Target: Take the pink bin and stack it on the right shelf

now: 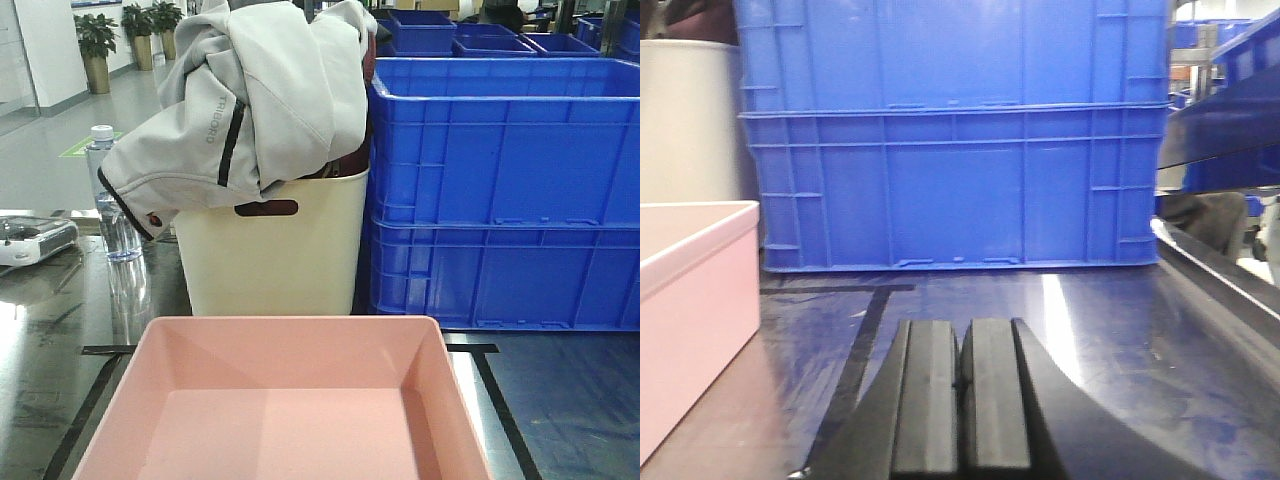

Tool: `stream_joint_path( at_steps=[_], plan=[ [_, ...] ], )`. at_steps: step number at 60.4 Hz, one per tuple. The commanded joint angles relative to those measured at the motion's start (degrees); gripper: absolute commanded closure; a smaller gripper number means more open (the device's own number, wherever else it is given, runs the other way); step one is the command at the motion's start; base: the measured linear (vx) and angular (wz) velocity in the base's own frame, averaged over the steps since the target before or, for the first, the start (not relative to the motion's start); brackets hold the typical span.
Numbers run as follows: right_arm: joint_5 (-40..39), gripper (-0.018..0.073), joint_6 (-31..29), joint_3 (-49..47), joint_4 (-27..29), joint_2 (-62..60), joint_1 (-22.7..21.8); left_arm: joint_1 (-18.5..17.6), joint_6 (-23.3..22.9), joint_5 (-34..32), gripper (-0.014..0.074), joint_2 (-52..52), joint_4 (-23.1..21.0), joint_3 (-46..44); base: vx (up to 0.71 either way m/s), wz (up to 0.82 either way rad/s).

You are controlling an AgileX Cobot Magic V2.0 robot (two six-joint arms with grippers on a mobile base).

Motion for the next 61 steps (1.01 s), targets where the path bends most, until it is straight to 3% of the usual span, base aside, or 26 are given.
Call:
stream_joint_path(
  at_steps=[1,45,54,61],
  plan=[
    [-3.24,0.0568,-0.33,0.26,-0.84,-0.84,0.49,0.11,-0.43,-5.16,0.0594,-1.1,0.03,0.84,0.0,0.0],
    [-3.07,0.0568,-0.47,0.26,-0.21,-0.78,0.49,0.11,-0.43,-5.16,0.0594,-1.1,0.03,0.84,0.0,0.0],
    [-3.07,0.0568,-0.47,0.26,-0.21,-0.78,0.49,2.74,-0.43,-5.16,0.0594,-1.21,0.03,0.84,0.0,0.0],
    [-3.07,0.0568,-0.47,0.26,-0.21,-0.78,0.49,2.76,-0.43,-5.12,0.0594,-1.14,0.03,0.84,0.0,0.0]
  ],
)
